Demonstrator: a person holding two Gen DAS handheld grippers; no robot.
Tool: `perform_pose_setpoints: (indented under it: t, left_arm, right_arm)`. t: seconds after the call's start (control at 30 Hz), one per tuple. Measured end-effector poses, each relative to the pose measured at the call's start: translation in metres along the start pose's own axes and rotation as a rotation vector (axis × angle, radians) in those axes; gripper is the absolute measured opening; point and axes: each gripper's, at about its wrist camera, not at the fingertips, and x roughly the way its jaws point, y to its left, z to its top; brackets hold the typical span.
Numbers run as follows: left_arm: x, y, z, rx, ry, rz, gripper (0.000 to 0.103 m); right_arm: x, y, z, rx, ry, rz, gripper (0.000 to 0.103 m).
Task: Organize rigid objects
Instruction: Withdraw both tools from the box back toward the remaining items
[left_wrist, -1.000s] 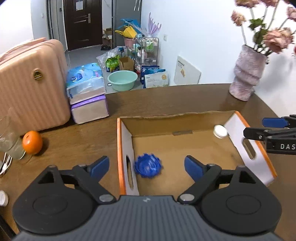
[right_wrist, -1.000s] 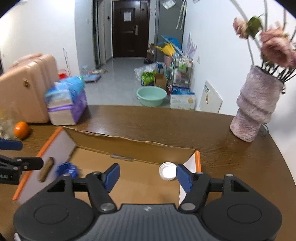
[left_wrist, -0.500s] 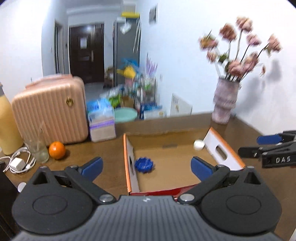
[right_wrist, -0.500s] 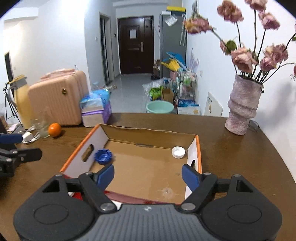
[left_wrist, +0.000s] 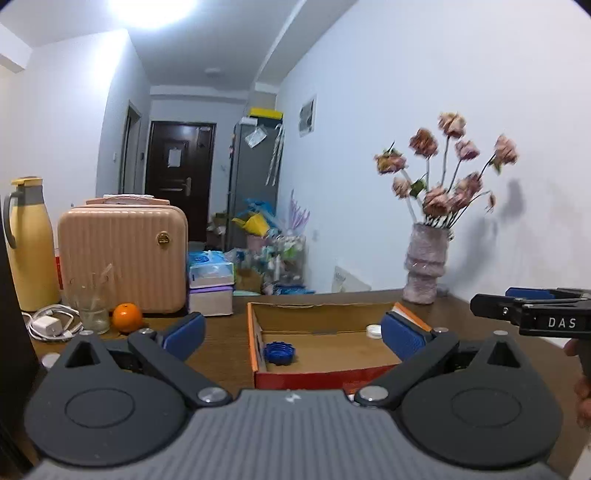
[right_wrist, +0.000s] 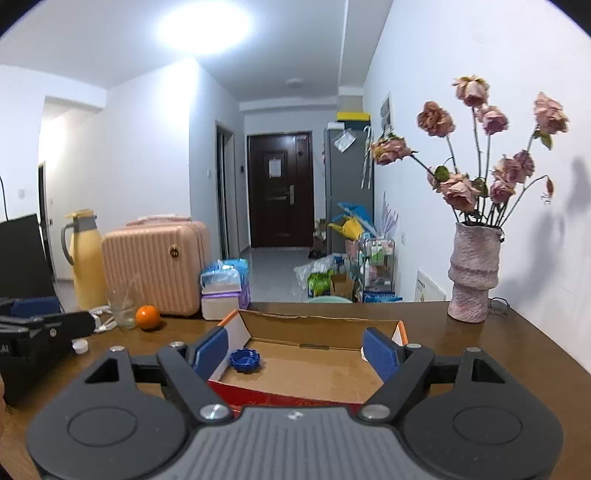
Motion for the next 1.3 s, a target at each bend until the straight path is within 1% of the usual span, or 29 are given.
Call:
perform_pose_setpoints:
  t: [0.1,0.2,0.23,0.3,0.33,0.43,0.47,0.53,0.57,0.63,0.7,0.73,0.83,0.9,1.0,1.07,1.2,1.3]
  left_arm:
    - [-0.019,0.007,-0.016,-0.026,-0.012,-0.005,0.103]
    - [-0.046,0.007,-0.036,0.017,-0.045,0.034,0.103]
    - [-0.056,0.006,-0.043,0.037,-0.063,0.054,0.103]
    - [-0.078,0.004,-0.057,0.047,-0.109,0.085,0.103]
    - [-0.089,0.004,-0.064,0.044,-0.120,0.092,0.103]
    - [-0.123,0.007,-0.083,0.024,-0.121,0.072,0.103]
    - [-0.136,0.007,-0.089,0.019,-0.135,0.075,0.103]
    - [-0.163,0.004,-0.102,0.003,-0.168,0.134,0.103]
    - [-0.177,0.002,-0.109,0.003,-0.180,0.147,0.103]
    - [-0.198,-0.004,-0.123,0.051,-0.188,0.147,0.103]
    - [-0.214,-0.013,-0.140,0.123,-0.181,0.172,0.103]
    - [-0.217,-0.017,-0.145,0.142,-0.171,0.178,0.103]
    - [-0.216,-0.021,-0.149,0.136,-0.137,0.143,0.103]
    - [-0.213,-0.024,-0.148,0.139,-0.139,0.130,0.103]
    - [-0.215,-0.028,-0.148,0.157,-0.164,0.131,0.103]
    - [-0.213,-0.031,-0.149,0.169,-0.163,0.128,0.103]
    - [-0.198,-0.034,-0.148,0.194,-0.135,0.124,0.103]
    - [-0.177,-0.038,-0.145,0.195,-0.104,0.125,0.103]
  right_arm:
    - [-0.024,0.007,-0.017,0.001,-0.069,0.003,0.082]
    - [-0.049,0.015,-0.039,-0.024,-0.118,0.005,0.087]
    - [-0.058,0.019,-0.049,-0.039,-0.133,0.008,0.089]
    - [-0.073,0.024,-0.068,-0.056,-0.156,0.002,0.089]
    - [-0.081,0.028,-0.077,-0.064,-0.162,-0.001,0.090]
    - [-0.107,0.039,-0.100,-0.072,-0.180,-0.002,0.092]
    - [-0.117,0.042,-0.107,-0.060,-0.184,-0.007,0.093]
    - [-0.138,0.047,-0.117,-0.020,-0.173,-0.021,0.093]
    - [-0.150,0.051,-0.123,0.008,-0.168,-0.021,0.093]
    - [-0.175,0.059,-0.135,0.057,-0.171,-0.009,0.093]
    - [-0.197,0.070,-0.149,0.069,-0.186,-0.006,0.098]
    - [-0.205,0.076,-0.156,0.061,-0.187,-0.009,0.101]
    - [-0.219,0.092,-0.170,0.020,-0.179,0.000,0.102]
    - [-0.220,0.097,-0.174,0.005,-0.178,0.018,0.101]
    - [-0.216,0.097,-0.175,0.004,-0.172,0.004,0.101]
    - [-0.213,0.094,-0.175,0.026,-0.159,-0.007,0.101]
    - [-0.205,0.086,-0.182,0.046,-0.145,-0.026,0.101]
    - [-0.189,0.078,-0.185,0.041,-0.123,-0.043,0.100]
